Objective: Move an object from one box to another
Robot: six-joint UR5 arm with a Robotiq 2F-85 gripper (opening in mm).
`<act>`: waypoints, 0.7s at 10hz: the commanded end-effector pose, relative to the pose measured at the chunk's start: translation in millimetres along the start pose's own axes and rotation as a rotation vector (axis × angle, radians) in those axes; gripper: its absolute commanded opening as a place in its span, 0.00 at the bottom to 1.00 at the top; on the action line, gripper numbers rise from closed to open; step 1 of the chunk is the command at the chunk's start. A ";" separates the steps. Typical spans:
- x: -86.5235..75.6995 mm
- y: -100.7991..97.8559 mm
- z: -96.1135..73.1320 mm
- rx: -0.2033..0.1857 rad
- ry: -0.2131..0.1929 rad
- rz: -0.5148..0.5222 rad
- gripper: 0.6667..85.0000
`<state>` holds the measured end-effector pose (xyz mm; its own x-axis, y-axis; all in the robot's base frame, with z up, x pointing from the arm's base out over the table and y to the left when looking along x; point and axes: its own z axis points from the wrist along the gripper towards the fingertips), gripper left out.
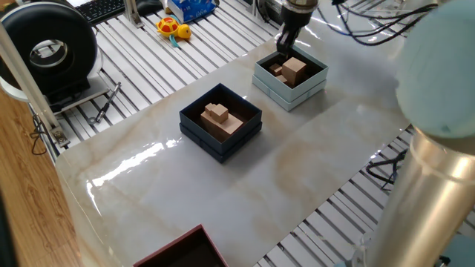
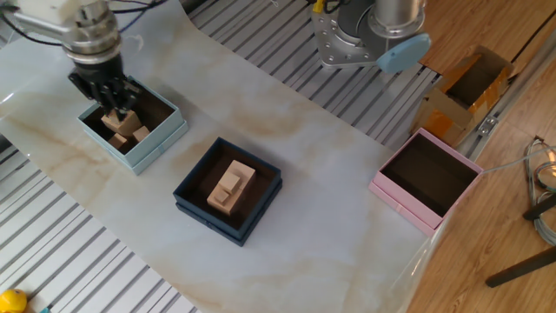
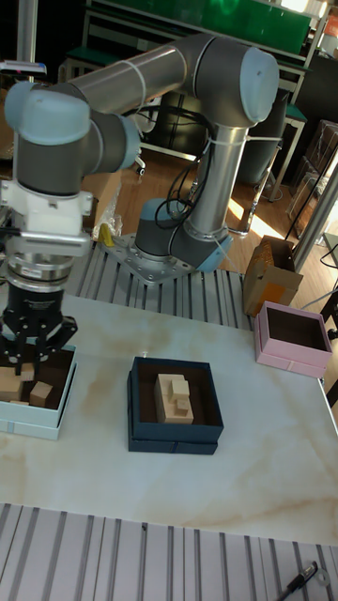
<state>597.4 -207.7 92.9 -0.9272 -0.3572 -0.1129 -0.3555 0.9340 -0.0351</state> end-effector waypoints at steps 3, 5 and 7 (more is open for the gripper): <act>-0.4 -14.9 3.8 -0.066 -0.055 0.097 0.01; 9.7 -15.3 8.0 -0.064 -0.036 0.094 0.01; 18.8 -21.6 10.7 -0.047 -0.025 0.098 0.01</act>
<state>593.4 -227.1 83.5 -0.9495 -0.2814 -0.1387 -0.2872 0.9576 0.0233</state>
